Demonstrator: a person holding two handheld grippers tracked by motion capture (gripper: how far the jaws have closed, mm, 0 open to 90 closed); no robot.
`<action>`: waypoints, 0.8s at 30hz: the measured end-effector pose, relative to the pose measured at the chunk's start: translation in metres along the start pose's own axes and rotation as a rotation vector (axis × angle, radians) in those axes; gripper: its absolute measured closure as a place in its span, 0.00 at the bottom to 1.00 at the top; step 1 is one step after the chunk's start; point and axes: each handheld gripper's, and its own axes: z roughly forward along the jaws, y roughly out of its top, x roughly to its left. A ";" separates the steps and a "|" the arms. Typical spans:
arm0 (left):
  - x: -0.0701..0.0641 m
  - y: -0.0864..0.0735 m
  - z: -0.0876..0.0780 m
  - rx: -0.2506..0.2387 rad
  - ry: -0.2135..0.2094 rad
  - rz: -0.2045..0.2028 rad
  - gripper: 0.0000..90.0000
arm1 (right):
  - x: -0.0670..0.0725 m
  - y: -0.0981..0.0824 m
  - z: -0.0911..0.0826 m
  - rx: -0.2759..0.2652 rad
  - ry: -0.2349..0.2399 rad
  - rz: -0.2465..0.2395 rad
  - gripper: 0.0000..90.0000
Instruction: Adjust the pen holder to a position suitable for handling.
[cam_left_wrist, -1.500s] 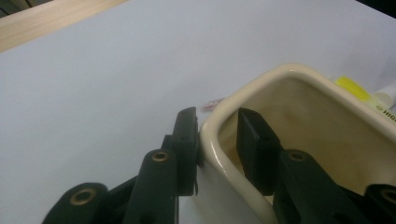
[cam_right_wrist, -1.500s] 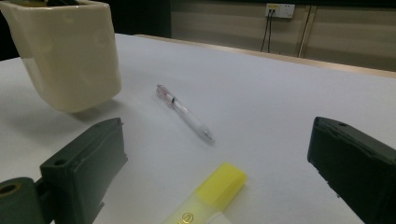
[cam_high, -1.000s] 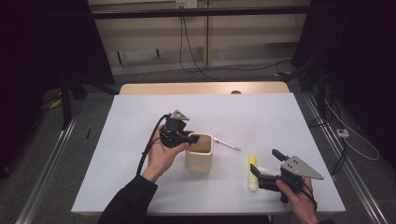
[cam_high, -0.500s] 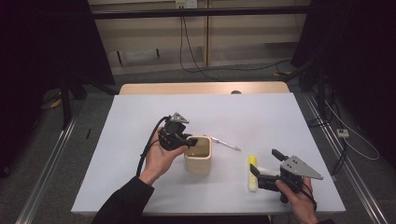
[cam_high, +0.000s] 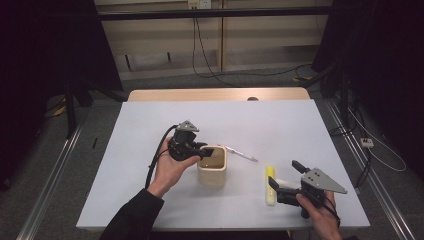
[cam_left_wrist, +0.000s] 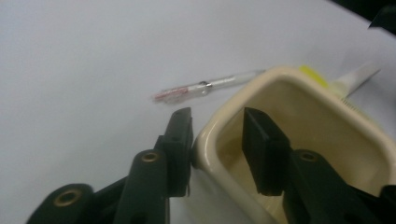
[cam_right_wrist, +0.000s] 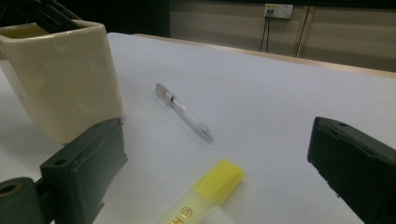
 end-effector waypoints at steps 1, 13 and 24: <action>-0.001 0.001 0.000 -0.008 -0.002 0.017 0.61 | 0.000 0.000 0.000 0.001 -0.001 0.000 0.04; 0.000 0.003 -0.012 -0.105 0.011 0.055 0.11 | 0.000 0.000 -0.002 0.002 -0.010 0.002 0.04; 0.009 -0.003 -0.033 -0.168 -0.043 0.075 0.07 | -0.001 -0.001 -0.002 0.005 -0.022 0.005 0.04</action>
